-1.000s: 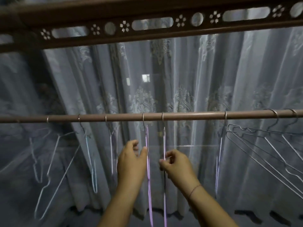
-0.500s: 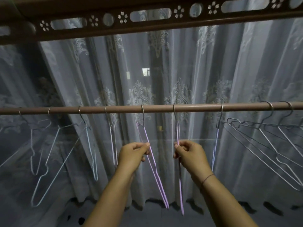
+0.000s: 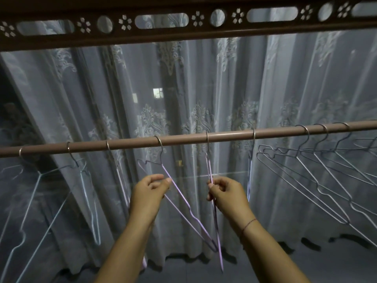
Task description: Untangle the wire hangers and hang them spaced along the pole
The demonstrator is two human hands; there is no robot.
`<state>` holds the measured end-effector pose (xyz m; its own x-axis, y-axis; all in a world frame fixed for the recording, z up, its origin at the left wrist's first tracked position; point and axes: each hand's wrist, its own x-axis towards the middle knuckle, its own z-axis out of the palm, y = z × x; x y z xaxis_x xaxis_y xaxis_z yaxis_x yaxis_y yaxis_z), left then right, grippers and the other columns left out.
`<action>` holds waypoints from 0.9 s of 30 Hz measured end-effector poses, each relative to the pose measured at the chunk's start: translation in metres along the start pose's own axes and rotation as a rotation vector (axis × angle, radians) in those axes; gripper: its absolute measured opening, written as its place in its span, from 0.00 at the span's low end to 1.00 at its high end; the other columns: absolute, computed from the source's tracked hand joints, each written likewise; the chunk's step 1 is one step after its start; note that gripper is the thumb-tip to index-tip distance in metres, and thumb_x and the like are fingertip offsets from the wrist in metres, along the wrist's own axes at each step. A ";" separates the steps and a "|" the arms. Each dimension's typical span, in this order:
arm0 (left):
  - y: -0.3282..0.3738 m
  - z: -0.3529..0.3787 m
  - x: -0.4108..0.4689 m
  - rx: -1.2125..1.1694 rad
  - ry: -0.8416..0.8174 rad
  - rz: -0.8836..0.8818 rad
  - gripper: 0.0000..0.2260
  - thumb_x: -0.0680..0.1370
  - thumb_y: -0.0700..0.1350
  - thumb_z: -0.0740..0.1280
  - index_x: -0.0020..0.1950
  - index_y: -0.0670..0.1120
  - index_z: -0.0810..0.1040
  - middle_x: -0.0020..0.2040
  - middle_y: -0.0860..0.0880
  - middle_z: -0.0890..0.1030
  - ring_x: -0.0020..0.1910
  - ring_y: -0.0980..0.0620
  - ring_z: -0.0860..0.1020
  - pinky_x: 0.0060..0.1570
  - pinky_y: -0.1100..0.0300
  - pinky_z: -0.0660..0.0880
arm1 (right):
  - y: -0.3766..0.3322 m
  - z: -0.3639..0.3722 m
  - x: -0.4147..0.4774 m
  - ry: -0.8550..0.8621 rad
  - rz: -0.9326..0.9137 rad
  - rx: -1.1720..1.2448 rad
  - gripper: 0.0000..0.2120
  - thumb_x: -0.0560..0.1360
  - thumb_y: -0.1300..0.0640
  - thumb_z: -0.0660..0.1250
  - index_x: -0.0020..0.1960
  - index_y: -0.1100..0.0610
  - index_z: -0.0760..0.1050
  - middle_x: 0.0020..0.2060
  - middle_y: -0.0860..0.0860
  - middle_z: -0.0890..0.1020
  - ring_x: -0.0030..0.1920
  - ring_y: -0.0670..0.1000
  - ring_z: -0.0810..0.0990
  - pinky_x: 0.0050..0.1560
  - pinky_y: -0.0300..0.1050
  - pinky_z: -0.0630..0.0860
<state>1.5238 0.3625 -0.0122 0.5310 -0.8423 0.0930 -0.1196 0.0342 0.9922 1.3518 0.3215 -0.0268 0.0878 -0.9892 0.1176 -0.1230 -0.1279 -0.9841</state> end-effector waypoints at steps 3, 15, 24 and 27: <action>0.003 0.003 0.002 0.056 0.025 0.013 0.11 0.72 0.46 0.72 0.52 0.47 0.78 0.41 0.48 0.82 0.42 0.51 0.79 0.48 0.57 0.76 | 0.000 -0.005 0.000 0.026 0.015 -0.003 0.06 0.75 0.63 0.62 0.43 0.62 0.77 0.27 0.53 0.79 0.26 0.49 0.70 0.29 0.37 0.67; 0.035 0.028 -0.031 0.198 0.007 0.336 0.07 0.73 0.47 0.70 0.49 0.52 0.76 0.45 0.52 0.77 0.43 0.55 0.76 0.41 0.64 0.73 | -0.012 -0.075 -0.015 0.465 -0.179 -0.274 0.06 0.74 0.58 0.65 0.51 0.54 0.77 0.42 0.49 0.81 0.41 0.47 0.79 0.44 0.45 0.77; 0.045 0.111 -0.080 0.117 -0.433 0.271 0.05 0.75 0.45 0.68 0.48 0.54 0.80 0.43 0.55 0.83 0.44 0.58 0.80 0.44 0.70 0.75 | 0.011 -0.188 -0.014 0.710 -0.051 -0.596 0.12 0.72 0.57 0.66 0.55 0.57 0.77 0.55 0.58 0.76 0.57 0.60 0.75 0.61 0.56 0.72; 0.038 0.151 -0.092 0.009 -0.544 0.118 0.05 0.75 0.42 0.67 0.47 0.50 0.82 0.41 0.50 0.84 0.42 0.54 0.81 0.49 0.59 0.79 | 0.016 -0.212 -0.011 0.643 0.003 -0.667 0.14 0.73 0.55 0.66 0.58 0.57 0.76 0.57 0.57 0.76 0.58 0.59 0.73 0.62 0.54 0.70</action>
<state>1.3438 0.3596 0.0045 0.0042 -0.9894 0.1454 -0.1609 0.1428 0.9766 1.1393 0.3154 -0.0158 -0.4543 -0.8135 0.3631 -0.6837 0.0571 -0.7275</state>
